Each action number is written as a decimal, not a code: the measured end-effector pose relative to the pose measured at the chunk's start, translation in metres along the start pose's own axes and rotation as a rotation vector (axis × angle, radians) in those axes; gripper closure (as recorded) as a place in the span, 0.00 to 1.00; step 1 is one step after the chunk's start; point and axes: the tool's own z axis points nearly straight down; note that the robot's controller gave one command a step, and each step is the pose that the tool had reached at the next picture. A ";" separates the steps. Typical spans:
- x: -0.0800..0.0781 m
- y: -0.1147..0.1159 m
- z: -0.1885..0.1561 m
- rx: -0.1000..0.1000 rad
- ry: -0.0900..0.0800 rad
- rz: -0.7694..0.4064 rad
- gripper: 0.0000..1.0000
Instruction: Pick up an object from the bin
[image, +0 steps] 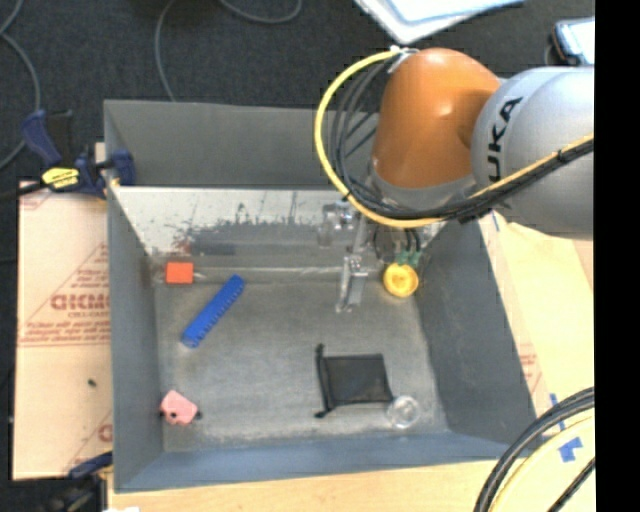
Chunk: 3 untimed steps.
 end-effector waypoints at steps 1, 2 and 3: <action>-0.001 0.000 -0.005 -0.001 -0.009 0.001 0.00; 0.012 -0.019 0.048 0.000 0.002 0.037 0.00; 0.006 -0.034 0.047 0.000 -0.010 0.009 0.00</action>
Offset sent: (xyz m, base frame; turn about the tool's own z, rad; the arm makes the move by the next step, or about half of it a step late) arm -0.0119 -0.0179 -0.0455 0.0382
